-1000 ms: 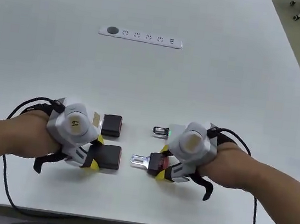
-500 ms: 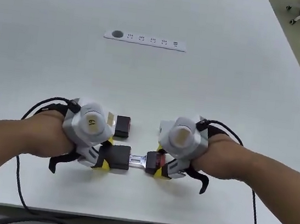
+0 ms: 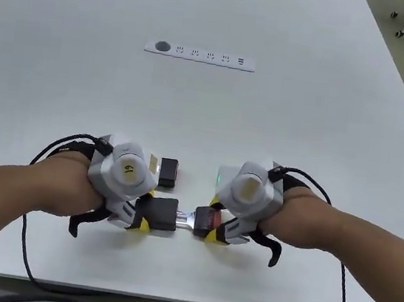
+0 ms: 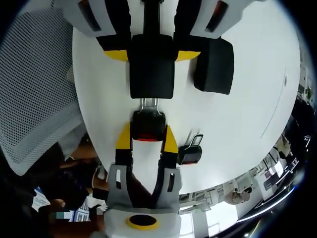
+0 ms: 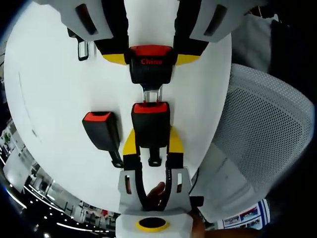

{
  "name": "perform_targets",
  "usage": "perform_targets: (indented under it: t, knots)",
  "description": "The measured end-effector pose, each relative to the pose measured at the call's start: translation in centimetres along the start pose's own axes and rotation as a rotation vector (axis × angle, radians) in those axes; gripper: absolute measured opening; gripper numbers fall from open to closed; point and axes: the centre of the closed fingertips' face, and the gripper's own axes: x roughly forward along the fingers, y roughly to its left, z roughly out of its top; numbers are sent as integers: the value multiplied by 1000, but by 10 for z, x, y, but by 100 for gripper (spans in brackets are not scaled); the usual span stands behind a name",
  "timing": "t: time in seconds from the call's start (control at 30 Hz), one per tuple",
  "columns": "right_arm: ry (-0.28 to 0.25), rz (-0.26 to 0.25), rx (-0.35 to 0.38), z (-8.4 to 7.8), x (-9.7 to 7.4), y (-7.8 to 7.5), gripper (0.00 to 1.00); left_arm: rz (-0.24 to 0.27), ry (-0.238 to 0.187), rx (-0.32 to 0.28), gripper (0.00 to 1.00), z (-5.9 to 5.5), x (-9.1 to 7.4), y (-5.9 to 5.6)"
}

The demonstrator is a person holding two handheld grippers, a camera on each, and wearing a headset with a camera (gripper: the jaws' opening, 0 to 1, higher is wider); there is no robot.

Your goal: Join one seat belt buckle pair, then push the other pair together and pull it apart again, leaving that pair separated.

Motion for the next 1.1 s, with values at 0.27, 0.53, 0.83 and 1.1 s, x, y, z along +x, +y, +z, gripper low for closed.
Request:
perform_targets:
  t: [0.27,0.53,0.83,1.1]
  knots:
    - [5,-6,-15,1,3,-1,32,-17,-2,34,33,2,0,-2]
    - [13,-15,1,4,7,-2,31,-24,-9,40,33,2,0,-2]
    - [13,-18,13,9,11,2,30,-27,-25,47,32,7,-2,-7]
    - [16,-17,5,18,13,1,29,-27,-34,50,32,7,-1,-7]
